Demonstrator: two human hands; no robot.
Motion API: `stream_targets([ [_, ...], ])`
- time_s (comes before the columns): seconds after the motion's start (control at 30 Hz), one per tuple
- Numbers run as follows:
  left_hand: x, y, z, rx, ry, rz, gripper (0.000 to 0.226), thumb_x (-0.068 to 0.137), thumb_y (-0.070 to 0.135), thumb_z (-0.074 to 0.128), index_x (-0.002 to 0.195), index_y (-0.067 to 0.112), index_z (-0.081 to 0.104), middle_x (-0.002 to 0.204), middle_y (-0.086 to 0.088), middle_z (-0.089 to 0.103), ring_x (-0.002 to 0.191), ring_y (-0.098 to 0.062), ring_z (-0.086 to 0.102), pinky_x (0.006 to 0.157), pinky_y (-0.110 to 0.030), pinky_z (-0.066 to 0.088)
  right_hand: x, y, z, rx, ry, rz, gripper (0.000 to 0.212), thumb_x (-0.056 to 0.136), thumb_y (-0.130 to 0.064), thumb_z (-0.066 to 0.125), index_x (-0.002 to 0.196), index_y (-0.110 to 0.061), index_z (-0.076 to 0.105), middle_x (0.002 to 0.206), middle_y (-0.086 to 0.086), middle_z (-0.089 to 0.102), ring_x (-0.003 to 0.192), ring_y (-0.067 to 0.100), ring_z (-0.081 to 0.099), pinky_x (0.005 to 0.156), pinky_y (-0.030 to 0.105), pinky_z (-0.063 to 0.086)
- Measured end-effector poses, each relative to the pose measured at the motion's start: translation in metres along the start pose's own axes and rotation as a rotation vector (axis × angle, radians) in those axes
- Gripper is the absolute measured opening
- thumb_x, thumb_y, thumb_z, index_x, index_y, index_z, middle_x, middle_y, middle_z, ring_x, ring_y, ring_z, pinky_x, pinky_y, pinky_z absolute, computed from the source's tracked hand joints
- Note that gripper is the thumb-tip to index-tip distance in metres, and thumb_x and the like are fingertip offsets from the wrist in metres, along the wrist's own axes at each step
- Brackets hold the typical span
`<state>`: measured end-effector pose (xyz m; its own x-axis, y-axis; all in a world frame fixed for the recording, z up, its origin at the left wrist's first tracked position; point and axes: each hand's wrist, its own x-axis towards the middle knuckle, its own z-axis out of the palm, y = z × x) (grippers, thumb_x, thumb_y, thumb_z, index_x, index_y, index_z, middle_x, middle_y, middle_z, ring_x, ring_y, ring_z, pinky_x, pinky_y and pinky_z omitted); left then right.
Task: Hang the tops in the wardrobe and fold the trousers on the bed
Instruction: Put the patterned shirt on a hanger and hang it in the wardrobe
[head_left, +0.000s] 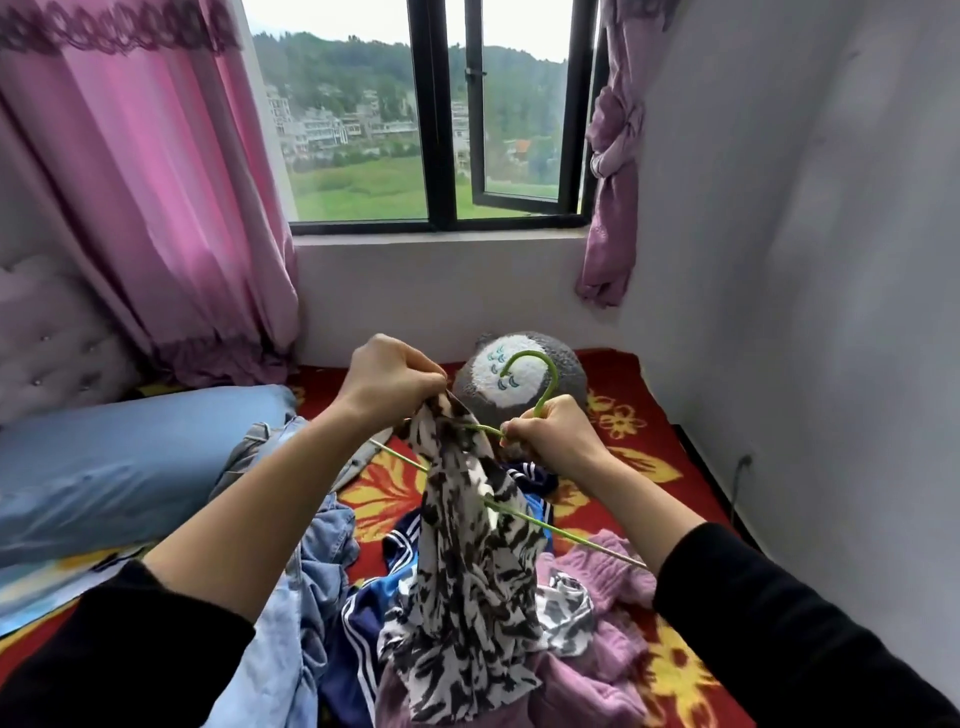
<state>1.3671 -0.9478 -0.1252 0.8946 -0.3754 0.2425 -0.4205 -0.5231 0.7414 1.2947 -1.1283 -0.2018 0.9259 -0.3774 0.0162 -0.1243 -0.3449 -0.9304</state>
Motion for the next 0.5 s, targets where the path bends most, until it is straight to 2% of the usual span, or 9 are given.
stream_targets([
  [0.03, 0.000, 0.002, -0.002, -0.068, 0.027, 0.006, 0.012, 0.072, 0.013, 0.071, 0.078, 0.020, 0.079, 0.067, 0.008, 0.071, 0.058, 0.001, 0.059, 0.057, -0.017, 0.046, 0.001, -0.001, -0.001, -0.040, -0.003, 0.004, 0.023, 0.075, -0.017, 0.071, 0.069, 0.006, 0.071, 0.060, 0.010, 0.066, 0.044, 0.007, 0.052, 0.049, 0.022, 0.040],
  [0.07, 0.000, 0.003, -0.004, -0.152, -0.021, 0.010, 0.013, 0.074, 0.012, 0.072, 0.082, 0.020, 0.079, 0.066, 0.009, 0.071, 0.056, 0.002, 0.058, 0.057, -0.014, 0.045, 0.001, -0.001, -0.001, -0.069, -0.003, -0.001, 0.024, 0.075, -0.018, 0.072, 0.070, 0.006, 0.071, 0.060, 0.009, 0.066, 0.043, 0.006, 0.051, 0.048, 0.021, 0.039],
  [0.13, -0.002, 0.005, -0.006, -0.231, -0.280, 0.010, 0.017, 0.078, 0.012, 0.073, 0.092, 0.019, 0.077, 0.071, 0.002, 0.072, 0.058, -0.002, 0.058, 0.055, -0.012, 0.044, 0.000, -0.002, 0.000, -0.053, -0.004, -0.019, 0.025, 0.075, -0.020, 0.073, 0.067, 0.004, 0.070, 0.055, 0.004, 0.062, 0.042, 0.006, 0.048, 0.046, 0.021, 0.038],
  [0.2, -0.005, 0.001, -0.004, -0.224, -0.457, 0.032, 0.023, 0.079, 0.019, 0.074, 0.102, 0.020, 0.074, 0.087, -0.003, 0.074, 0.075, -0.007, 0.064, 0.067, -0.015, 0.049, -0.002, -0.004, 0.001, 0.039, -0.001, -0.035, 0.022, 0.076, -0.014, 0.069, 0.058, -0.002, 0.066, 0.049, 0.000, 0.057, 0.037, 0.004, 0.045, 0.041, 0.017, 0.034],
  [0.27, -0.002, -0.011, 0.001, -0.088, -0.383, 0.088, 0.036, 0.075, 0.031, 0.073, 0.111, 0.028, 0.069, 0.107, 0.004, 0.070, 0.105, -0.011, 0.061, 0.093, -0.027, 0.048, -0.005, -0.006, 0.000, 0.117, 0.023, -0.047, 0.023, 0.077, -0.007, 0.064, 0.054, -0.006, 0.062, 0.045, 0.000, 0.054, 0.034, 0.005, 0.042, 0.037, 0.015, 0.032],
  [0.33, 0.001, -0.023, 0.005, 0.343, -0.296, 0.163, 0.043, 0.077, 0.040, 0.067, 0.120, 0.037, 0.060, 0.119, 0.011, 0.058, 0.122, -0.013, 0.043, 0.106, -0.040, 0.033, -0.010, -0.008, 0.002, 0.199, 0.032, -0.033, 0.025, 0.079, -0.003, 0.062, 0.055, -0.008, 0.060, 0.045, 0.002, 0.051, 0.033, 0.007, 0.040, 0.034, 0.017, 0.030],
  [0.4, -0.003, -0.030, 0.012, 0.616, -0.293, 0.205, 0.041, 0.082, 0.040, 0.061, 0.123, 0.039, 0.056, 0.118, 0.008, 0.055, 0.122, -0.016, 0.038, 0.107, -0.043, 0.023, -0.014, -0.011, 0.006, 0.291, -0.014, -0.002, 0.022, 0.080, -0.001, 0.061, 0.059, -0.007, 0.059, 0.045, 0.003, 0.050, 0.032, 0.008, 0.039, 0.033, 0.016, 0.028],
  [0.43, -0.005, -0.032, 0.015, 0.628, -0.284, 0.220, 0.036, 0.082, 0.042, 0.057, 0.118, 0.037, 0.060, 0.112, 0.006, 0.058, 0.118, -0.017, 0.043, 0.105, -0.042, 0.023, -0.017, -0.013, 0.009, 0.345, -0.072, 0.009, 0.018, 0.078, 0.000, 0.060, 0.061, -0.005, 0.058, 0.046, 0.004, 0.050, 0.032, 0.009, 0.039, 0.033, 0.016, 0.028],
  [0.5, -0.007, -0.035, 0.015, 0.517, -0.206, 0.250, 0.033, 0.076, 0.046, 0.048, 0.096, 0.031, 0.070, 0.091, 0.006, 0.066, 0.100, -0.020, 0.057, 0.096, -0.037, 0.036, -0.023, -0.015, 0.010, 0.516, -0.266, 0.046, 0.008, 0.072, -0.005, 0.052, 0.069, -0.001, 0.057, 0.053, 0.009, 0.055, 0.038, 0.013, 0.046, 0.035, 0.018, 0.035],
])
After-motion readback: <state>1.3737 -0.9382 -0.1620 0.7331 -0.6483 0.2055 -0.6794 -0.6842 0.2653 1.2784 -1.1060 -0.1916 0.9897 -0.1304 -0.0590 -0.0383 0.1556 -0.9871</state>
